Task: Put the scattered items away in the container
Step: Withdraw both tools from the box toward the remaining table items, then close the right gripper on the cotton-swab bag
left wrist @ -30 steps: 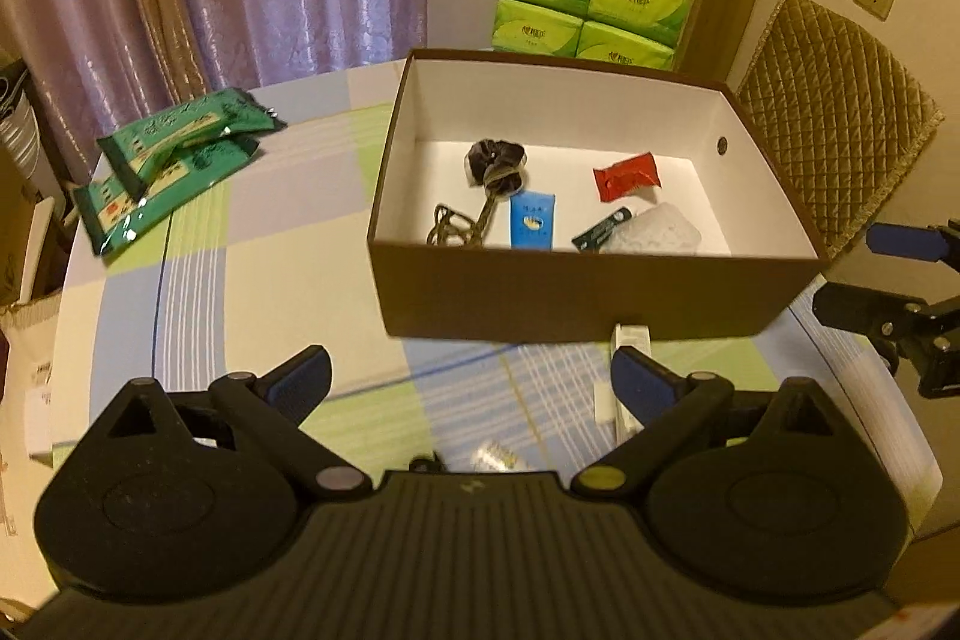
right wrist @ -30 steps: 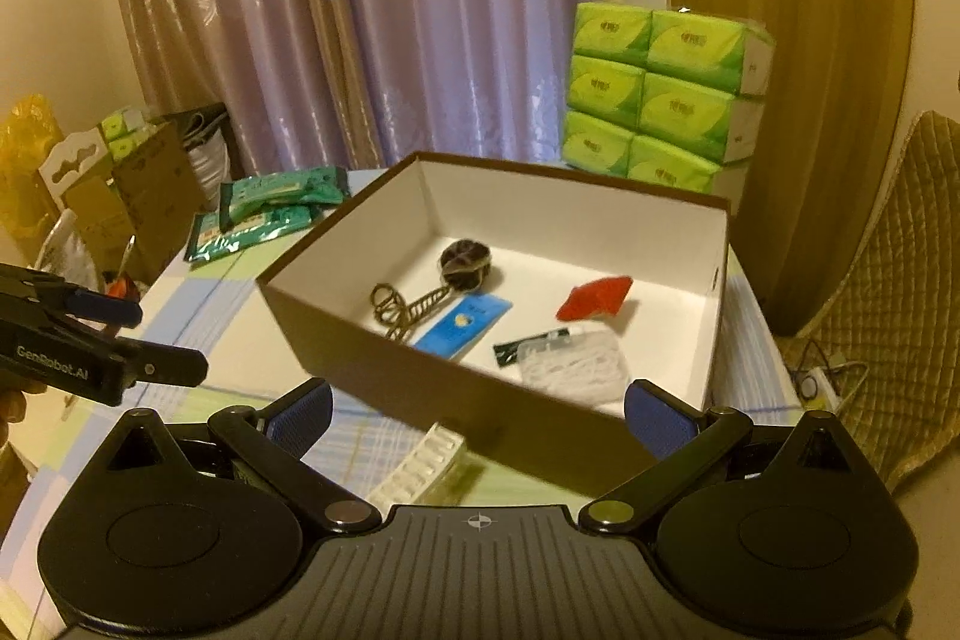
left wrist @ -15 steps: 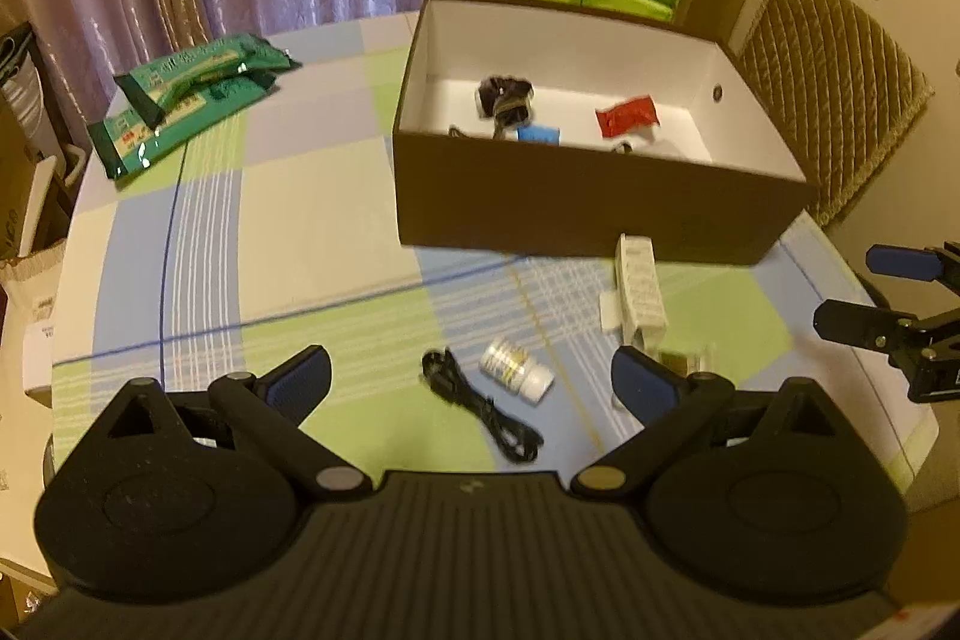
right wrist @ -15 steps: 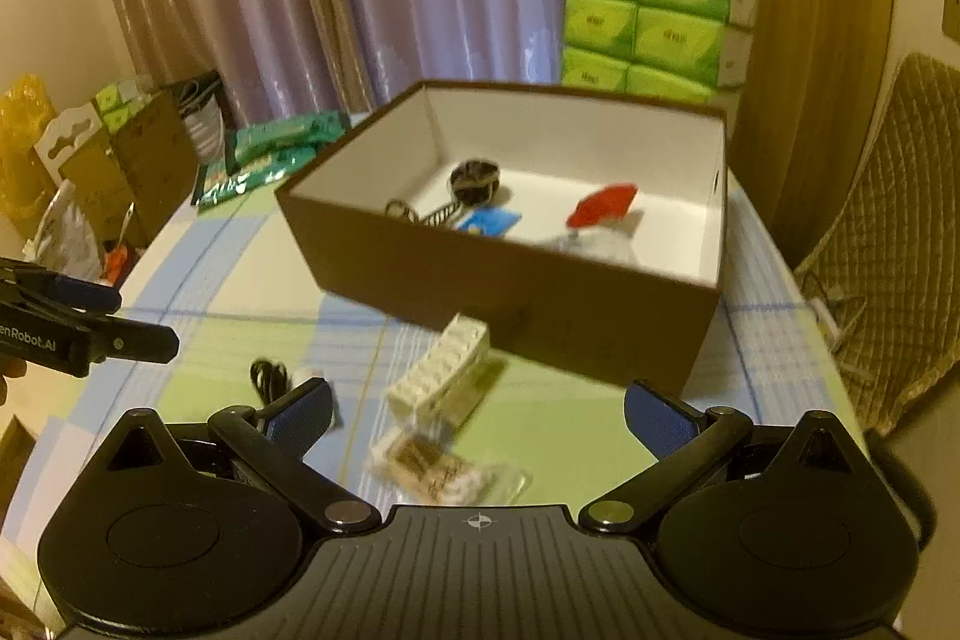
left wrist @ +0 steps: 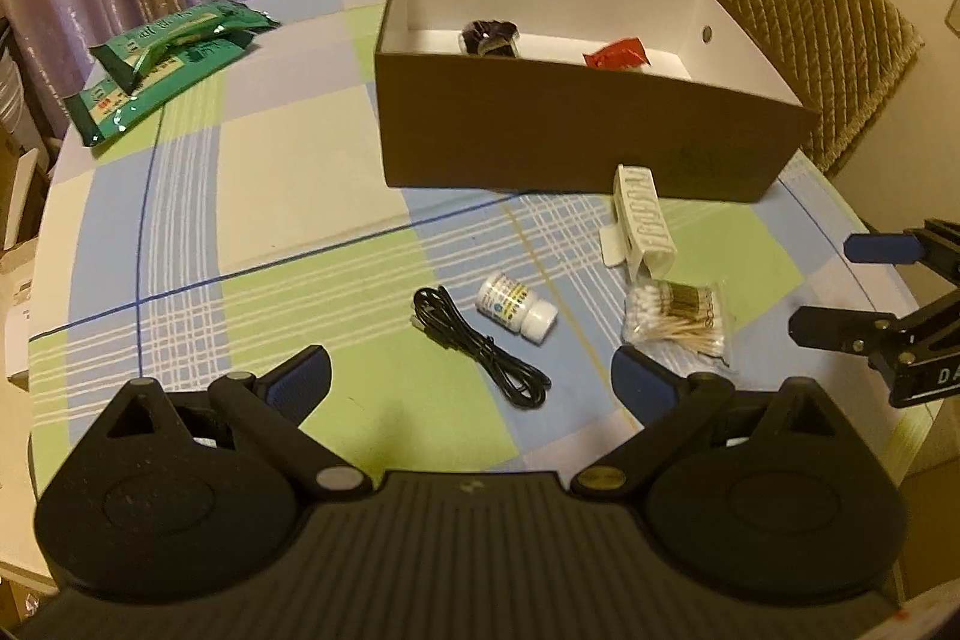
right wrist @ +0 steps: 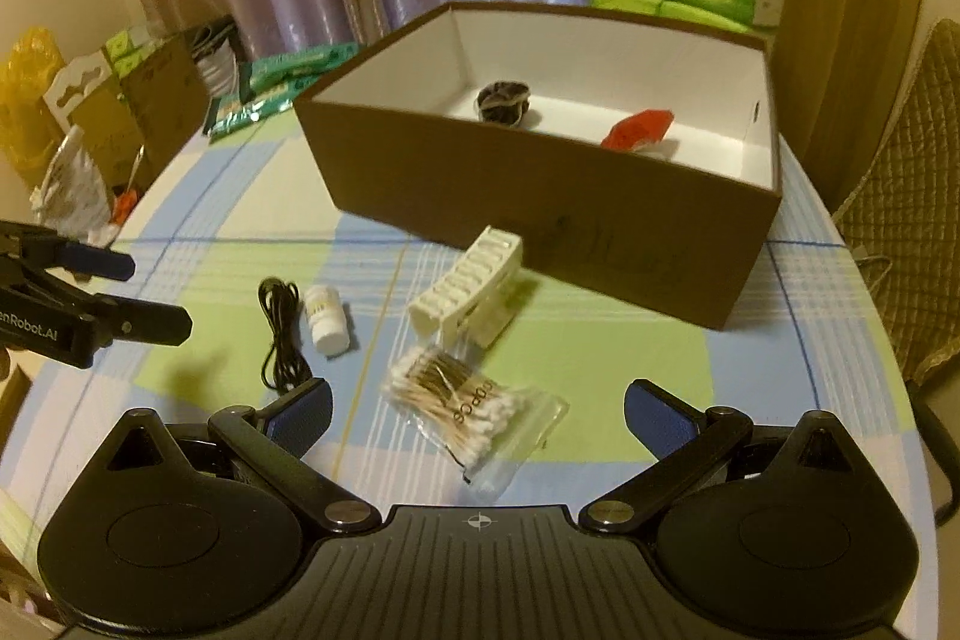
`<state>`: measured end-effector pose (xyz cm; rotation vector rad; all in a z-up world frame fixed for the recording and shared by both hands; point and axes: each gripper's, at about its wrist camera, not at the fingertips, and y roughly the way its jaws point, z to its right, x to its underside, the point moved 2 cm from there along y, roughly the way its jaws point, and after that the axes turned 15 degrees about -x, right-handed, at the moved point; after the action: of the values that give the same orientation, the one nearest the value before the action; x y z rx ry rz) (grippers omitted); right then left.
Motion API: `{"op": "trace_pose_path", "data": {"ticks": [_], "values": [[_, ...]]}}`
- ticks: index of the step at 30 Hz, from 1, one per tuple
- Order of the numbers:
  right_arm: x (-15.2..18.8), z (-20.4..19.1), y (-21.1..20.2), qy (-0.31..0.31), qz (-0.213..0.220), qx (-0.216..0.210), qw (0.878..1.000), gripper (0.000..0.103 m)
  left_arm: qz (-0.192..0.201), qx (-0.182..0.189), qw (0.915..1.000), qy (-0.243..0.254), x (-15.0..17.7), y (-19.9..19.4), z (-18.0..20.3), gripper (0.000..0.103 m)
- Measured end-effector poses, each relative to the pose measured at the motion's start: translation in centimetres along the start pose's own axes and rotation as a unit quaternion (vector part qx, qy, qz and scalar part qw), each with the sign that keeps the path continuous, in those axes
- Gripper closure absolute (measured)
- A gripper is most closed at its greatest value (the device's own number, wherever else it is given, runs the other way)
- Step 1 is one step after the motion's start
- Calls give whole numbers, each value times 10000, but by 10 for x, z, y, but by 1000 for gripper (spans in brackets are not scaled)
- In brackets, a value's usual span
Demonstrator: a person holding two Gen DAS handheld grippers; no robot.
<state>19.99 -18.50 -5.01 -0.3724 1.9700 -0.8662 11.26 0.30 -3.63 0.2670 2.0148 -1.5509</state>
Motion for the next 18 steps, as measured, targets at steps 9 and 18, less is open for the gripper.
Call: {"op": "trace_pose_path", "data": {"ticks": [9, 18], "values": [[15, 4, 22, -387, -412, 39, 9984, 2, -126, -6, 9999, 18, 6, 20, -2, 5], [22, 6, 45, -972, -696, 106, 9928, 2, -258, 19, 9996, 67, 7, 39, 1, 5]]}}
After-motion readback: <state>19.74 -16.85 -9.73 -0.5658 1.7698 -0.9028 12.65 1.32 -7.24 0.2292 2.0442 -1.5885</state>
